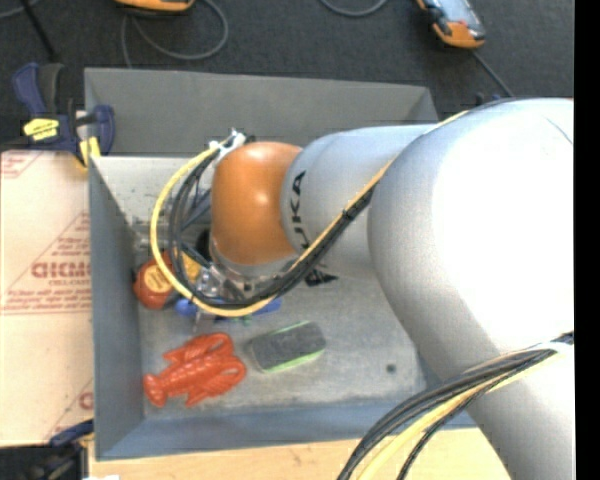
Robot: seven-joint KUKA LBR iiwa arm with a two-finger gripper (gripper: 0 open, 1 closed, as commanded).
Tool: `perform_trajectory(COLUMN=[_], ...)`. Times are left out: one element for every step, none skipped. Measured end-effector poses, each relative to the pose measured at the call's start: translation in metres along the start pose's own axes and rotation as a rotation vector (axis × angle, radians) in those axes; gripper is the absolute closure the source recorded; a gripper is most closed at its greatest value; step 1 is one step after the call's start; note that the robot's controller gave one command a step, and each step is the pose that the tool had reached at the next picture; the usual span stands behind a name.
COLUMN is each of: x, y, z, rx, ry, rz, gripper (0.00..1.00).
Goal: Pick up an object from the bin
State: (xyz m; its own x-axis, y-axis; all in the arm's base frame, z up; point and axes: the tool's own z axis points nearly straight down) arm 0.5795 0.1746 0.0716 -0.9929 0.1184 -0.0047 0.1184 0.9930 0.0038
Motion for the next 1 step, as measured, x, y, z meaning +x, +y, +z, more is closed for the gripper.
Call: perform_trajectory(x=[0.0005], y=[-0.0002], z=[0.0006], rx=[0.001], ry=[0.001], rz=[0.000], gripper=[1.00])
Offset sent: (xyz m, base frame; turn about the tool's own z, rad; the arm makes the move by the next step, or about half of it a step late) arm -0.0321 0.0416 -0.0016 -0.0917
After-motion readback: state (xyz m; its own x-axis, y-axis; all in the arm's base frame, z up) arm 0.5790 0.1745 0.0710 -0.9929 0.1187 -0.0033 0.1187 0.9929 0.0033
